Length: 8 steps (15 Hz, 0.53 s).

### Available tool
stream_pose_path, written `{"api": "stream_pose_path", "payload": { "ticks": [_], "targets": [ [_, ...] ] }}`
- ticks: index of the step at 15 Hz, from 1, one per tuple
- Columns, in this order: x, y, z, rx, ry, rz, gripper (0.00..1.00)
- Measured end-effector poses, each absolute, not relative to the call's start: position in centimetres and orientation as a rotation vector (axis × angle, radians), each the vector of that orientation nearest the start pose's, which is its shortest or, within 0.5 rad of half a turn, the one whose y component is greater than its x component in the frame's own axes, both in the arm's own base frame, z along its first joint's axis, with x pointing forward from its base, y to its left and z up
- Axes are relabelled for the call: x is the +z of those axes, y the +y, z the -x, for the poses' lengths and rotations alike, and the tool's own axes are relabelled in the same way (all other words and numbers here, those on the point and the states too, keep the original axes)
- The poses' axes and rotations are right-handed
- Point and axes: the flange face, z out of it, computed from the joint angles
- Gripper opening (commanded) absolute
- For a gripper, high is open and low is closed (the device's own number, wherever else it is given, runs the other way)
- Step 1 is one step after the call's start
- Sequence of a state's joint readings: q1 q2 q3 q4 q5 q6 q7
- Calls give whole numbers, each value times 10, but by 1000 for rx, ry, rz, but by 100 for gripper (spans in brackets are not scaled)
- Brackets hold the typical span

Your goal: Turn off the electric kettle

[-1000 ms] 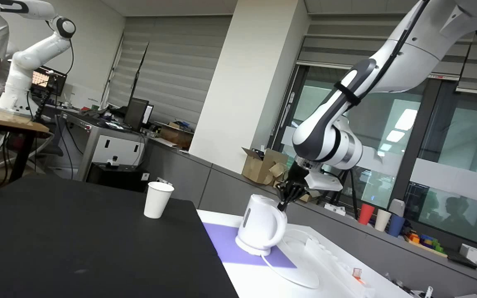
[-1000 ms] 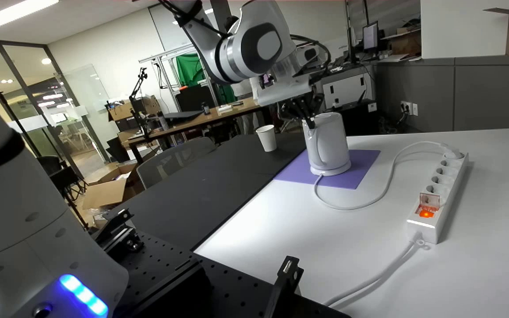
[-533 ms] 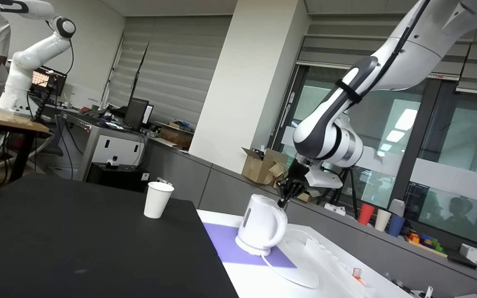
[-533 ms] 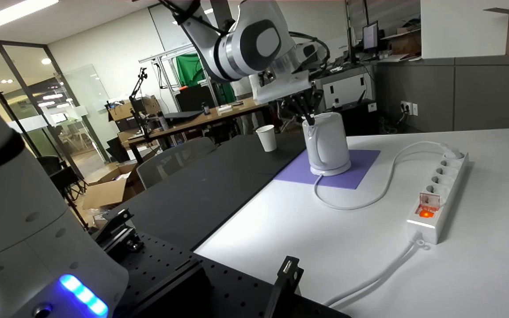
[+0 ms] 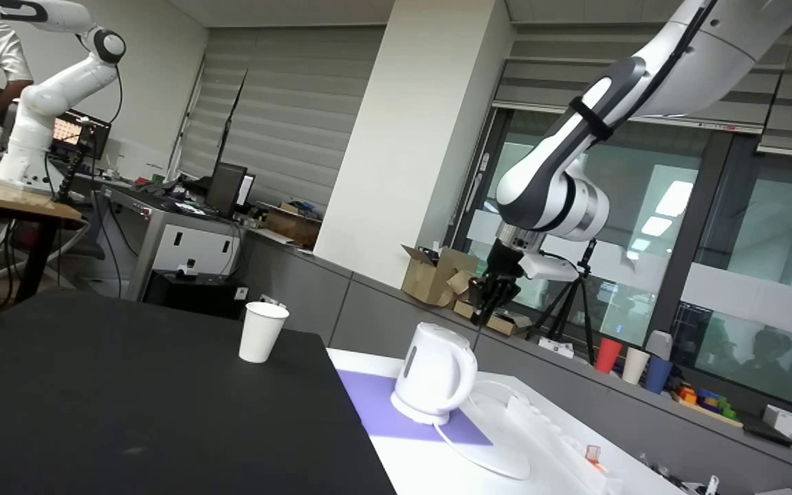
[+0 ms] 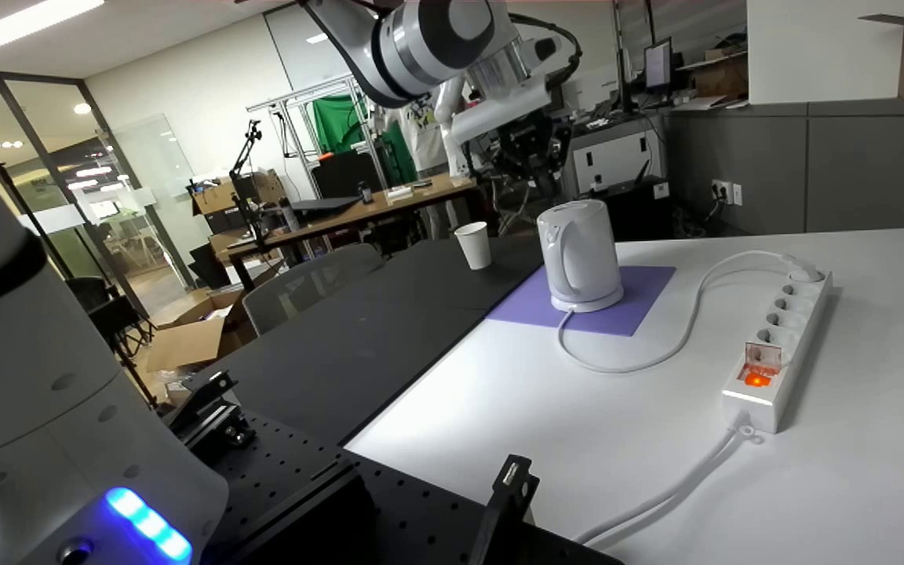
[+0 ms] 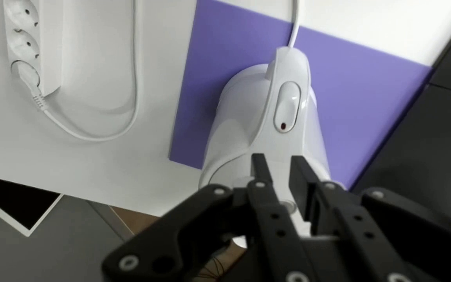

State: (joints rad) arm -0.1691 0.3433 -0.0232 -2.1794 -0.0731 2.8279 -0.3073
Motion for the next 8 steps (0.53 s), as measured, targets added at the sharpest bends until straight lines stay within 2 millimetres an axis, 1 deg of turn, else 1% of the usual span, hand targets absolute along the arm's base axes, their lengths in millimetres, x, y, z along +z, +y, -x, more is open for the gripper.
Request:
{"api": "stream_pose_path", "payload": {
  "ticks": [3,6,7,8],
  "targets": [
    [267,-114,-581,-385,-294,3189,73],
    [271,-127,-582,-333,-272,3172,93],
    [273,-131,-583,-320,-265,3167,99],
    [275,-135,-583,-309,-259,3163,100]
  ]
}}
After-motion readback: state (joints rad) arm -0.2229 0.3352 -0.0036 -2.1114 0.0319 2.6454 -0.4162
